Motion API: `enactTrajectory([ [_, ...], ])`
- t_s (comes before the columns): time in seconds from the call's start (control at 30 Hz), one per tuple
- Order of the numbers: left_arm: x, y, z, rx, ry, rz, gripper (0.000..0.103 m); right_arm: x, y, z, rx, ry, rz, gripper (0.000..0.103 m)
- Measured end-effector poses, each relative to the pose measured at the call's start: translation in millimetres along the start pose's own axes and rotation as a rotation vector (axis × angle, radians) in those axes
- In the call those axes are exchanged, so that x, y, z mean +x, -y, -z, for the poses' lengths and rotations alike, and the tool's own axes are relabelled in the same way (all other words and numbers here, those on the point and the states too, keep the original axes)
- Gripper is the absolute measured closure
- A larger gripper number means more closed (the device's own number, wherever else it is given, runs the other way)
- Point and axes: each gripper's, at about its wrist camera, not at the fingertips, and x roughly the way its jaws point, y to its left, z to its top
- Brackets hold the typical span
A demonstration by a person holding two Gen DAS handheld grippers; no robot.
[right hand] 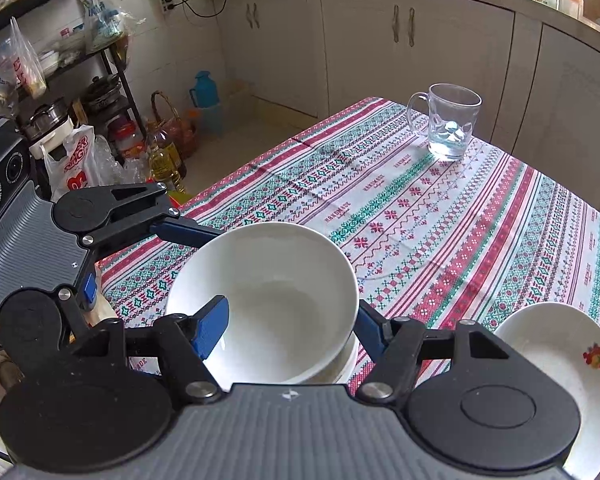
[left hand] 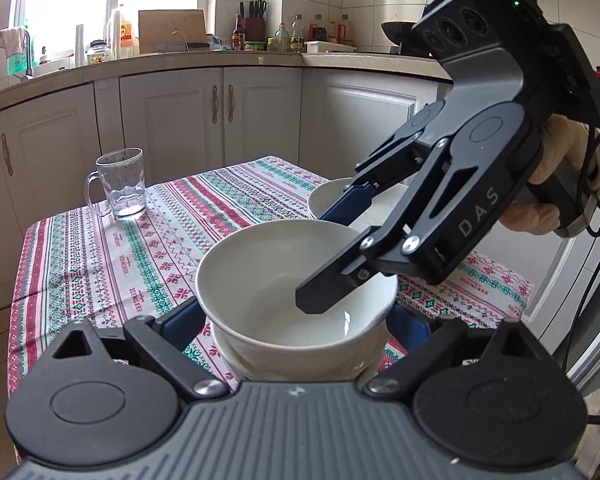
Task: Organize plates and bowls
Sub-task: 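Lower the white bowl into the nested bowls and open the right gripper, then grasp the rim of the three-bowl stack with the right gripper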
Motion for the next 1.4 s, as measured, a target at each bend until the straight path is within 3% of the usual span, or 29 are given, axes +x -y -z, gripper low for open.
enactTrajectory([
  [0.63,5,-4,4,-0.028,-0.026,0.022,0.006,4,-3,4,-0.004,-0.001,0.004,0.03],
  [0.8,7,-10,8,-0.062,-0.034,0.056,0.003,5,-3,6,-0.004,0.007,0.001,0.023],
  [0.9,4,-9,7,-0.053,-0.026,0.056,0.003,3,-4,9,-0.001,0.024,0.005,0.015],
  [1.17,-3,-5,10,-0.034,-0.043,0.055,0.003,-16,-14,23,-0.014,0.115,0.018,0.012],
  [1.4,-6,-4,14,-0.021,-0.055,0.042,0.003,-23,-25,33,-0.042,0.144,-0.036,0.011],
])
